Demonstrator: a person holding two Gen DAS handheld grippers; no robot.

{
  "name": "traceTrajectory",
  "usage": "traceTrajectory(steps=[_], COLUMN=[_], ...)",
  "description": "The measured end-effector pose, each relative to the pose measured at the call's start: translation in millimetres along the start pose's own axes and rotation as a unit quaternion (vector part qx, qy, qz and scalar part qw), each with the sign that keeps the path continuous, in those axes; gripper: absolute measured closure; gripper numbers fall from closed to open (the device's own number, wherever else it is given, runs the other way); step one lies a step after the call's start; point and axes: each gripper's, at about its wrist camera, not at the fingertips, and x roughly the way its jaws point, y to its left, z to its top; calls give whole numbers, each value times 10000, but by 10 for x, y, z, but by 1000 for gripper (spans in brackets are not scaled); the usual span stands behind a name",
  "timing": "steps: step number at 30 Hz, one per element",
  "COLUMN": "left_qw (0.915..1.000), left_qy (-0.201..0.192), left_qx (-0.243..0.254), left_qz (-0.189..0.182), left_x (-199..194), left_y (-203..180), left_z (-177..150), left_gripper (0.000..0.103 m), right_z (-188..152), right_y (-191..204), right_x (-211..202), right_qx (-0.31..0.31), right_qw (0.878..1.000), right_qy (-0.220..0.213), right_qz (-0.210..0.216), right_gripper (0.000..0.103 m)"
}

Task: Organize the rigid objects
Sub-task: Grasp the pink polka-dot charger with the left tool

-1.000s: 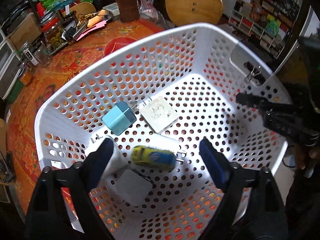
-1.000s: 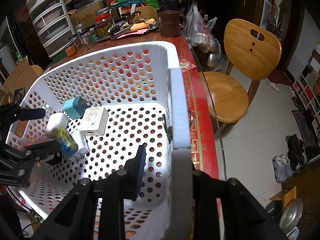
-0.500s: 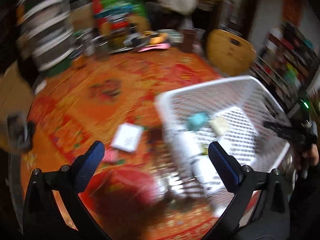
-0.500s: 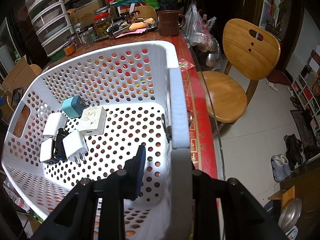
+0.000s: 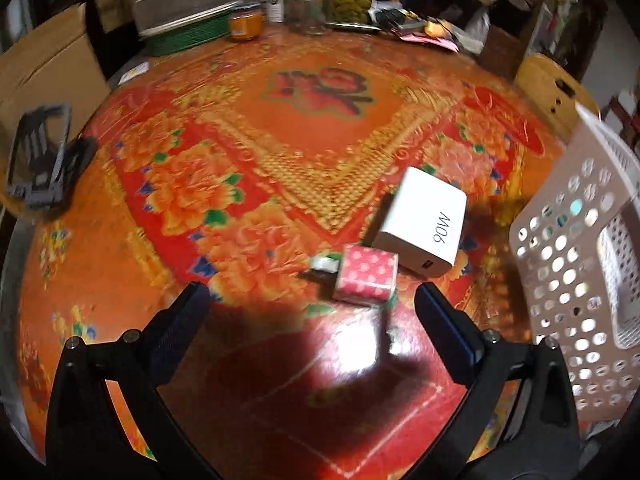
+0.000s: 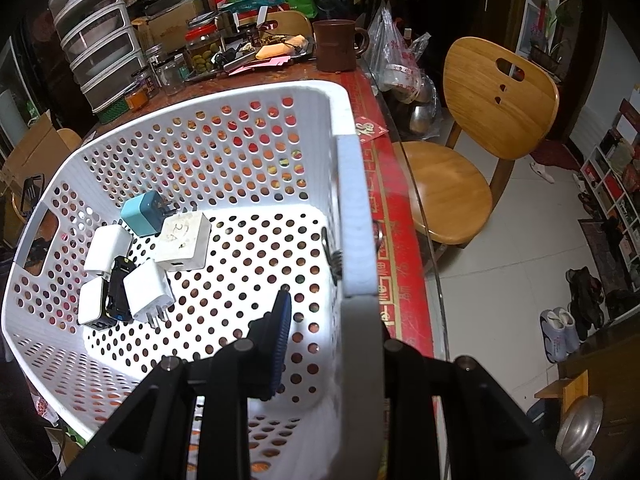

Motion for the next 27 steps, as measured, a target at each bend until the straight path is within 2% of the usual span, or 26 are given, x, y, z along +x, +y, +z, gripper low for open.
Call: traceTrajectory(steps=[2,6,9,11,13,14,18,19,27], left_qw=[9997,9990,9993,9996,9996,9996,9989,9983,9942], left_qy=[29,73,71,60,72,71,-98,-244,-691], left_qx=[222,377,317,268,263,286,337,317,325], left_qz=[100,230,159,76,-33,-23,309,425,758], left_x=[83,233,269,260,239,232,171,117,-271], left_y=[-124,-268,-269,-257,-264,-271,-302,-312,-238], left_z=[10,39,77,87,85,83,21,-5,-104], left_gripper=[2,18,23,35,56,60,60,60,60], right_z=[3,9,10,10,4,2,0,0,4], right_y=[3,12,7,11,18,20,20,23,35], right_x=[-1,-2,-2,-2,-4,-5,-6,-6,-11], right_qx=[3,0,1,-5,-10,-13,-11,-13,-23], right_qw=[10000,10000,10000,10000,10000,10000,10000,10000,10000], right_qy=[7,16,12,8,10,5,2,-2,0], right_qz=[-13,-21,-14,-19,-14,-10,-2,2,-3], right_gripper=[77,77,77,77,77,77,77,77,77])
